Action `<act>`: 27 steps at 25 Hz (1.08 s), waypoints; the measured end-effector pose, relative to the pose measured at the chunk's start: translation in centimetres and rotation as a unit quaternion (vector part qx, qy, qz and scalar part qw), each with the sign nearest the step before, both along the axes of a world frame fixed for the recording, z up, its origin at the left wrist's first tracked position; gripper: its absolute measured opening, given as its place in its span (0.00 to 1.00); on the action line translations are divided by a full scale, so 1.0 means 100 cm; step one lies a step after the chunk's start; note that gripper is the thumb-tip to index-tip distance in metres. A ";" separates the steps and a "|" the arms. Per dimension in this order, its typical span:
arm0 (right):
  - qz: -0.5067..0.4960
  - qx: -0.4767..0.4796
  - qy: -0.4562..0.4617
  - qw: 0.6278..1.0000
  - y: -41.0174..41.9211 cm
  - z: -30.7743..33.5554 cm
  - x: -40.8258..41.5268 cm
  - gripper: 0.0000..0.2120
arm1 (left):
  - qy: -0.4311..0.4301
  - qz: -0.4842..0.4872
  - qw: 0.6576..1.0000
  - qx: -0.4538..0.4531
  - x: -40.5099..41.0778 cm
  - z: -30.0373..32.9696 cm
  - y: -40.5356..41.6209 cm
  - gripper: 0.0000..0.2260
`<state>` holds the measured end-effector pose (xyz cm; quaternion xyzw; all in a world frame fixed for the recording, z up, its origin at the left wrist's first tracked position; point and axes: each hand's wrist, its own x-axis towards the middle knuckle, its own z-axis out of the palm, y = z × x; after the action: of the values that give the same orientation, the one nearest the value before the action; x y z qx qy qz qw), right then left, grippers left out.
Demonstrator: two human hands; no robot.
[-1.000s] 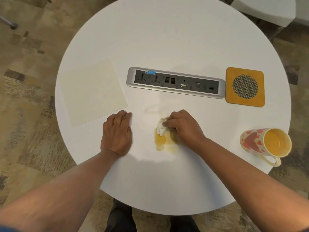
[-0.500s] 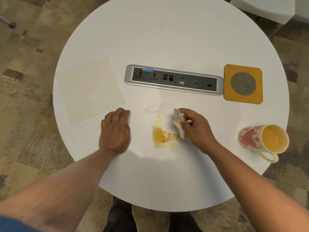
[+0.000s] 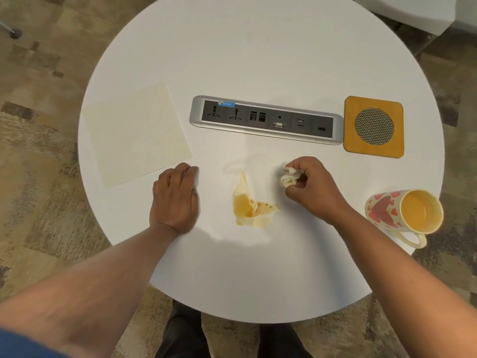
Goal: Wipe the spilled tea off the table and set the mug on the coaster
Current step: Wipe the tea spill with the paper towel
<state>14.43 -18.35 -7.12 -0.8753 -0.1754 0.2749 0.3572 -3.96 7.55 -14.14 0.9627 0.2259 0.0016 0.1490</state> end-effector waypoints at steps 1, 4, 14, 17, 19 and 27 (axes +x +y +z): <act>0.003 -0.014 -0.020 1.000 0.002 0.000 0.001 0.14 | -0.001 0.000 1.000 0.001 0.000 0.000 0.000 0.20; 0.054 -0.054 -0.120 0.990 0.007 -0.003 0.007 0.09 | -0.002 -0.001 1.000 0.005 0.000 -0.001 0.000 0.21; 0.267 -0.077 -0.139 0.950 0.017 0.001 -0.009 0.12 | -0.009 0.001 1.000 0.001 0.000 0.000 -0.001 0.21; 0.272 -0.093 -0.127 0.949 0.008 0.001 -0.021 0.18 | -0.014 -0.002 1.000 0.001 0.000 0.000 -0.001 0.21; 0.257 -0.095 -0.114 0.955 0.003 -0.002 -0.035 0.20 | -0.016 -0.003 1.000 0.002 -0.001 0.001 0.000 0.21; 0.193 -0.101 -0.088 0.972 0.000 -0.013 -0.077 0.10 | -0.017 -0.003 1.000 0.001 -0.001 -0.001 0.000 0.20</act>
<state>6.69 -18.32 -8.38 -0.8774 -0.3428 0.2765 0.1902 -4.05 7.55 -14.20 0.9633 0.2207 0.0181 0.1519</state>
